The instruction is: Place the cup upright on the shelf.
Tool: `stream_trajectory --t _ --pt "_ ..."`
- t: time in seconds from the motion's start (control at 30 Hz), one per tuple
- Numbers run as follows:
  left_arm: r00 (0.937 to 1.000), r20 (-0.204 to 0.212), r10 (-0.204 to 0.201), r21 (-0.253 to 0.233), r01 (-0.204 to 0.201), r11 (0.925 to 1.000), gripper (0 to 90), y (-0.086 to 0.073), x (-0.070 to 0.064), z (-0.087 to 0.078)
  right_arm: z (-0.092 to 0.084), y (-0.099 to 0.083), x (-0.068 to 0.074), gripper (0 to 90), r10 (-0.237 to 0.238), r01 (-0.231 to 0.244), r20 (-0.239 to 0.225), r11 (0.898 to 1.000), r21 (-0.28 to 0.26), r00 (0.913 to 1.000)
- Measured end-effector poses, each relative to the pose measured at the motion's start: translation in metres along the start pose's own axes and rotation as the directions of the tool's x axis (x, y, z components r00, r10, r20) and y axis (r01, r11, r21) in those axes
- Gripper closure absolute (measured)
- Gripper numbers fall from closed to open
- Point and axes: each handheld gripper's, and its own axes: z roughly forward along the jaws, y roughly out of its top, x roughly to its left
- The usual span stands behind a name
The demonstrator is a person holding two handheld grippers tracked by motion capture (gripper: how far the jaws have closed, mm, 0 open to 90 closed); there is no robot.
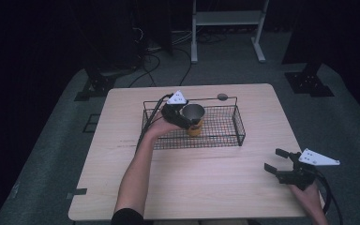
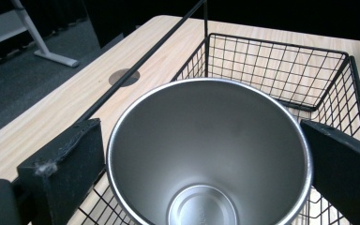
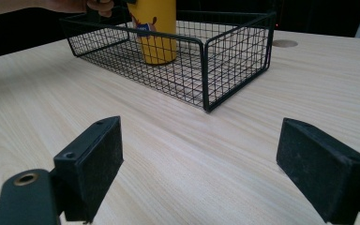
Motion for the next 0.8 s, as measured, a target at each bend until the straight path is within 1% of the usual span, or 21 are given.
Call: stream_trajectory --t 0.1,0.2,0.53,0.67,0.8 --pt "1.0000 0.002 0.003 -0.007 -0.003 1.0000 1.8 0.002 -0.001 -0.003 0.000 0.000 0.000 13.8 0.001 -0.001 0.000 1.000 0.000 1.0000" --pt "1.0000 -0.002 0.008 -0.026 -0.008 0.9996 1.9 0.005 -0.002 -0.007 0.000 0.000 0.000 13.8 0.001 -0.001 -0.001 1.000 0.000 1.0000" --pt "0.9996 0.000 0.030 -0.029 -0.030 0.9992 1.9 0.013 -0.009 -0.018 0.000 0.000 0.001 13.8 -0.009 0.009 -0.002 1.000 0.008 1.0000" --pt "0.9996 0.002 0.029 -0.029 -0.029 0.9992 1.9 0.015 -0.011 -0.021 0.000 0.000 0.001 13.8 -0.007 0.007 0.001 1.000 0.006 1.0000" --pt "0.9997 0.002 0.023 -0.035 -0.023 0.9991 1.9 0.013 -0.014 -0.024 0.000 0.000 0.000 13.8 -0.002 0.002 0.001 1.000 0.001 1.0000"
